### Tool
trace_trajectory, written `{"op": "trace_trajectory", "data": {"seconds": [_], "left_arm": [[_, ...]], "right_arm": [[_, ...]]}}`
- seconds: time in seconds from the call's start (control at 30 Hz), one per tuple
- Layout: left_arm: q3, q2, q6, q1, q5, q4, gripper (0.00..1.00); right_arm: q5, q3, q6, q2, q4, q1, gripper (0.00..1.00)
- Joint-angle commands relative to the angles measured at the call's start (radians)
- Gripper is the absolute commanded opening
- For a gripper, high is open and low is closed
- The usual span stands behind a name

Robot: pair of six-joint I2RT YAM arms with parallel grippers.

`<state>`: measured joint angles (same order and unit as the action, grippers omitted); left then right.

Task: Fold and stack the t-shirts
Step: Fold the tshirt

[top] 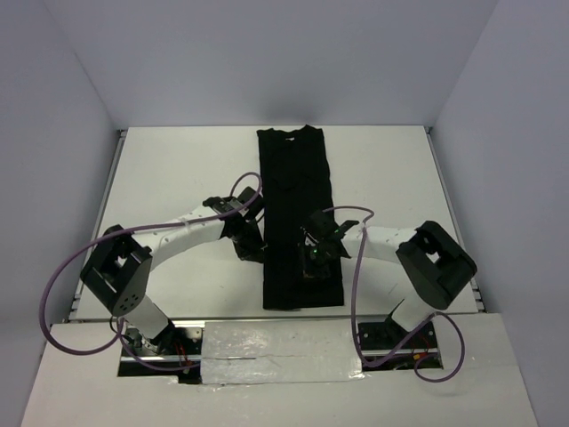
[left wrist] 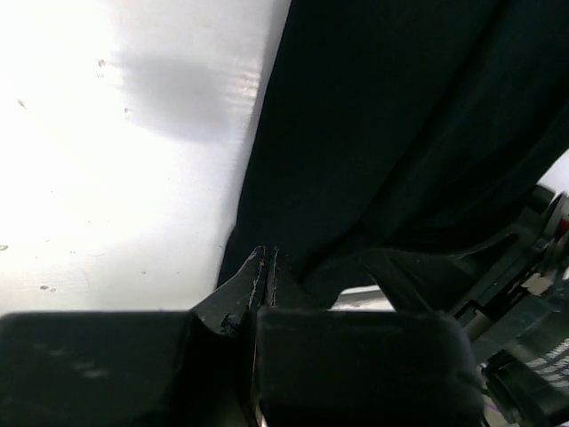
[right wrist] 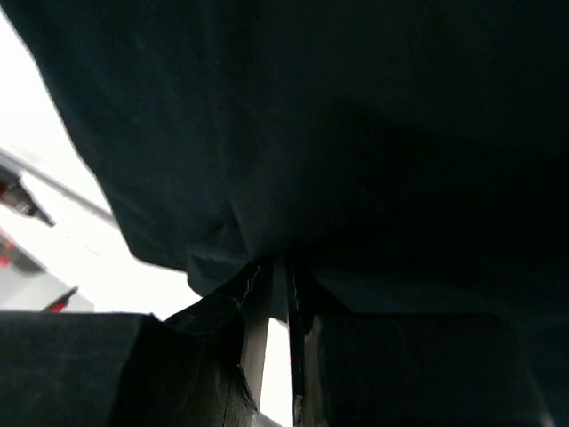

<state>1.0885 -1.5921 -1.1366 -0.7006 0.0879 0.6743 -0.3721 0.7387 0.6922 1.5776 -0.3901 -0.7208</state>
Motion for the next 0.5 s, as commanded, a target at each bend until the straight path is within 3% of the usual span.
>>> {"op": "trace_trajectory", "data": {"seconds": [0.0,0.1,0.17,0.23,0.27,0.47], "left_arm": [[-0.044,0.043,-0.018,0.0,0.068,-0.03,0.01],[-0.108,0.081,-0.02,-0.026,0.104,-0.038,0.17],[-0.159,0.109,-0.026,-0.048,0.122,-0.071,0.27],[-0.211,0.121,-0.032,-0.076,0.151,-0.122,0.3],[-0.228,0.124,-0.029,-0.089,0.186,-0.186,0.3],[-0.318,0.069,-0.008,-0.097,0.239,-0.289,0.33]], "right_arm": [[-0.01,0.004,-0.042,0.1,0.099,-0.011,0.19],[0.018,0.022,-0.034,0.014,0.053,-0.011,0.21],[0.08,0.033,-0.02,-0.077,-0.034,0.004,0.38],[0.16,0.054,-0.002,-0.21,-0.161,0.053,0.54],[0.179,0.059,0.001,-0.284,-0.208,0.076,0.57],[0.275,-0.017,-0.046,-0.444,-0.435,0.219,0.65]]}}
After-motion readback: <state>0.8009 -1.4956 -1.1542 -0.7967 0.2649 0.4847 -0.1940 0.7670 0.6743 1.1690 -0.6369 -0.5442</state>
